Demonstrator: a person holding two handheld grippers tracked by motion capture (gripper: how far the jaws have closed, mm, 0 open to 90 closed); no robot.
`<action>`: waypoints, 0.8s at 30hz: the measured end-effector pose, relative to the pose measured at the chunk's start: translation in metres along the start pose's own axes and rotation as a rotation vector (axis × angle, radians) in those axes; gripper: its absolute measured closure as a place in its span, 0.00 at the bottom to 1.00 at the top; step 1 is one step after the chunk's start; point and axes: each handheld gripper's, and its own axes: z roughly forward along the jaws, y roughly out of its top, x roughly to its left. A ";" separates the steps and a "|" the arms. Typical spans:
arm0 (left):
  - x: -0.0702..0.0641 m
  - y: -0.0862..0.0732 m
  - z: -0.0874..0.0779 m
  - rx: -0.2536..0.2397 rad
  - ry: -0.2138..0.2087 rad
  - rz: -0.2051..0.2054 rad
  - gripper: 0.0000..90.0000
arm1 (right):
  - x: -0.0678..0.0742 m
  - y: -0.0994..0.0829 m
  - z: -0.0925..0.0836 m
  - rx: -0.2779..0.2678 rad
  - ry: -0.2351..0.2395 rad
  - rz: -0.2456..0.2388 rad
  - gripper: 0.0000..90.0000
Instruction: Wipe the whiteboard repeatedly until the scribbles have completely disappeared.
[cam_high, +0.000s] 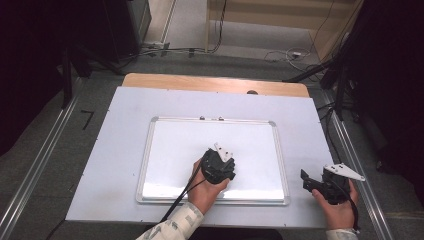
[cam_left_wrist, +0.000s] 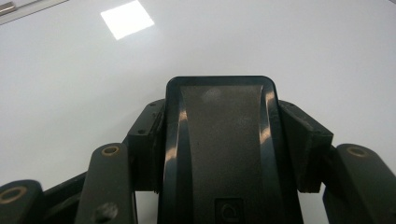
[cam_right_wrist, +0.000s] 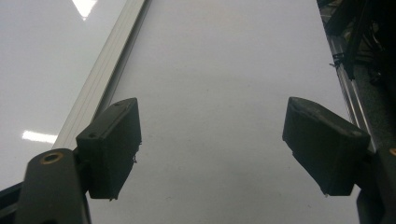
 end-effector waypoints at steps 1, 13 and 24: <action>0.002 -0.001 -0.001 -0.001 0.001 -0.004 0.46 | 0.000 0.000 0.000 0.001 0.000 0.001 0.20; 0.032 -0.015 -0.015 -0.003 0.022 -0.029 0.46 | 0.000 0.000 0.000 0.002 0.000 -0.001 0.20; 0.053 -0.025 -0.025 -0.009 0.041 -0.058 0.46 | 0.000 0.000 0.000 0.003 -0.004 -0.001 0.20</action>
